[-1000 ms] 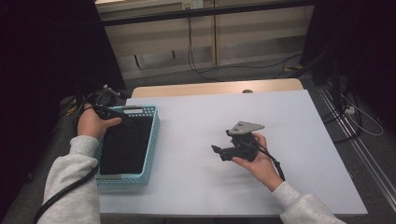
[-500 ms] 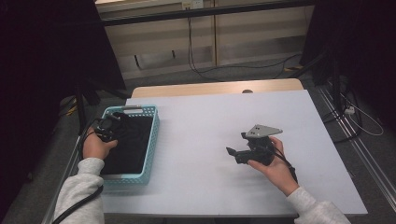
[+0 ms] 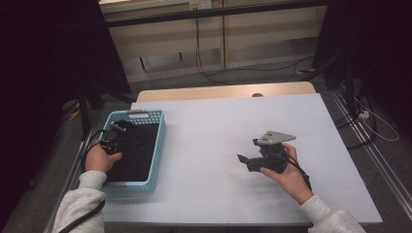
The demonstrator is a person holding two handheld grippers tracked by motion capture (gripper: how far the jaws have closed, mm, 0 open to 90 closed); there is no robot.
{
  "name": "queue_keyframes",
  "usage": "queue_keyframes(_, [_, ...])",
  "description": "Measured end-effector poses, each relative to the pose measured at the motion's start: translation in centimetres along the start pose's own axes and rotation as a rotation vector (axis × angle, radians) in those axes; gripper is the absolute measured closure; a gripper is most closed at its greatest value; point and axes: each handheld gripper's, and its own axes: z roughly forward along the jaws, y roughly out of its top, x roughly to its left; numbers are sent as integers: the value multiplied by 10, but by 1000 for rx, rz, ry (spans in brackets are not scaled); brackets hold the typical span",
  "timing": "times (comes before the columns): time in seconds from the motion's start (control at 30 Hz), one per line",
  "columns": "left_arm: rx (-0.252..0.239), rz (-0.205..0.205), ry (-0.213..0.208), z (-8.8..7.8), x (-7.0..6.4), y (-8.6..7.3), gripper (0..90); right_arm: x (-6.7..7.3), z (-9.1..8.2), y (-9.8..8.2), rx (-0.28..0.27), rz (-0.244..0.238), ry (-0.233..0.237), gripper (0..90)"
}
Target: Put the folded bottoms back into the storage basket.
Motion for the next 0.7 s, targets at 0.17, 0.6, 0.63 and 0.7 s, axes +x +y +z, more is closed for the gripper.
queue_keyframes(0.17, [-39, -39, 0, -4, 5, -4, 791, 1, -2, 0, -6, -3, 3, 177])
queue_keyframes(0.6, [-134, -58, -12, -26, -15, 14, 287, -15, -21, -7, -19, 20, -22, 172])
queue_keyframes(0.63, [-142, -52, -14, -27, -18, 16, 268, -17, -23, -8, -23, 22, -23, 172])
queue_keyframes(0.7, [-151, -34, -30, -31, -27, 21, 252, -19, -28, -10, -28, 28, -22, 169])
